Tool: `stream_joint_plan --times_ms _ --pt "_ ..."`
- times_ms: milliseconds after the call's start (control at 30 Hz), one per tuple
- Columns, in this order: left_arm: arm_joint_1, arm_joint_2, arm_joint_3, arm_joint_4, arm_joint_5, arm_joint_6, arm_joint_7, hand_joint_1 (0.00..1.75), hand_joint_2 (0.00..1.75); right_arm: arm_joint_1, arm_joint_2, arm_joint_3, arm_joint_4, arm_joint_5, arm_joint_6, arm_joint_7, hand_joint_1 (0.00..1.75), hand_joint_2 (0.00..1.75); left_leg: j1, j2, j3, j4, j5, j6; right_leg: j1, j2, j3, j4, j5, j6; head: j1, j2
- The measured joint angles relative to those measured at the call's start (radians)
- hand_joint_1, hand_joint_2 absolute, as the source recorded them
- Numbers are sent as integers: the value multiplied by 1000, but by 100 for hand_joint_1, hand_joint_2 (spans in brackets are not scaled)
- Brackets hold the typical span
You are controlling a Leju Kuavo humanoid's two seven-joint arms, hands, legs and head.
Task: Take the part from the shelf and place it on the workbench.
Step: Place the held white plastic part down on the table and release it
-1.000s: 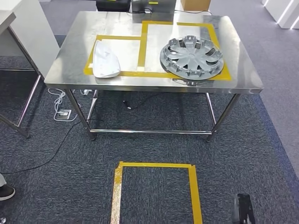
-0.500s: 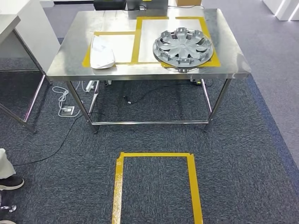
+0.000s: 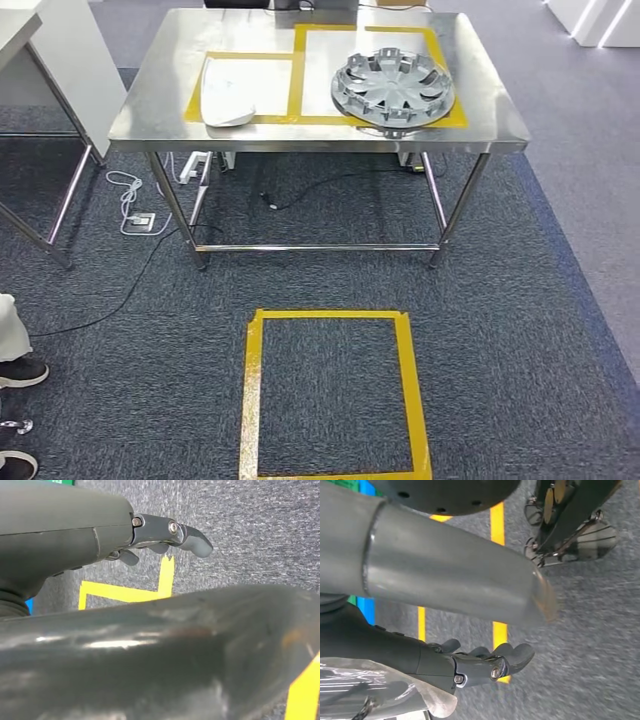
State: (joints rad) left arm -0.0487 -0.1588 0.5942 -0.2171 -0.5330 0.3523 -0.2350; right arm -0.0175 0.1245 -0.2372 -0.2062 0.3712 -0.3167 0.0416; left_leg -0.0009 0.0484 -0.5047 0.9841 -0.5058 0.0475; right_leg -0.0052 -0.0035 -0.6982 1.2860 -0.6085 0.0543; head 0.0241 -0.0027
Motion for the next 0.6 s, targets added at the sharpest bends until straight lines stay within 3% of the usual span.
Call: stream_joint_plan --times_ms 33,67,133,167,200,267,333,400,467,500,533,600 --pt "0 0 0 0 0 0 0 0 0 1 1 0 1 1 1 0 0 0 0 8 -3 1 3 -1 -1 -2 23 -25 16 0 0 0" --pt "0 0 0 0 0 -1 0 0 0 1 2 0 1 1 1 0 0 0 0 17 -4 1 4 -3 -1 -10 67 -89 44 -2 0 0" --pt "0 0 0 0 0 -2 0 0 0 -3 3 0 2 2 1 -1 0 0 -4 35 -5 5 6 -8 3 -54 157 -238 88 -11 1 0" --pt "0 0 0 0 0 -3 0 0 0 -6 4 0 2 2 2 -1 0 0 -8 44 -6 6 6 -12 6 -72 183 -286 98 -18 1 0" --pt "0 0 0 0 0 -3 0 0 0 -8 6 0 2 2 2 -1 0 0 -11 53 -7 8 8 -17 9 -81 190 -304 99 -25 0 0" --pt "-1 1 0 0 0 -3 0 0 0 -8 8 0 4 2 2 -1 0 0 -12 72 -9 10 8 -27 9 -62 182 -307 106 -39 0 0" --pt "-2 1 0 0 0 -3 0 0 0 -6 10 0 5 2 2 -1 0 0 -8 47 -18 37 -18 -38 5 -42 178 -311 115 -53 -3 0" --pt "-1 2 1 0 0 -3 0 0 0 -9 12 0 5 2 2 -2 0 0 -2 -10 -59 145 -86 -48 3 -19 173 -313 123 -64 -7 0" --pt "3 3 1 0 0 -3 0 0 0 -10 14 0 5 2 3 -2 0 0 0 -36 -111 276 -143 -50 4 9 166 -312 128 -67 -8 0" --pt "5 4 1 0 0 -3 1 0 0 -9 14 0 5 2 3 -2 0 0 0 -38 -121 303 -143 -49 5 22 164 -310 129 -67 -8 0" --pt "6 4 1 0 0 -3 1 0 0 -8 14 0 6 2 4 -2 0 0 0 -41 -115 289 -122 -46 6 37 164 -307 129 -67 -8 0" --pt "7 4 1 0 0 -3 1 0 0 -7 15 0 6 2 5 -2 0 0 0 -69 -64 167 -43 -35 7 65 162 -302 130 -66 -8 0"
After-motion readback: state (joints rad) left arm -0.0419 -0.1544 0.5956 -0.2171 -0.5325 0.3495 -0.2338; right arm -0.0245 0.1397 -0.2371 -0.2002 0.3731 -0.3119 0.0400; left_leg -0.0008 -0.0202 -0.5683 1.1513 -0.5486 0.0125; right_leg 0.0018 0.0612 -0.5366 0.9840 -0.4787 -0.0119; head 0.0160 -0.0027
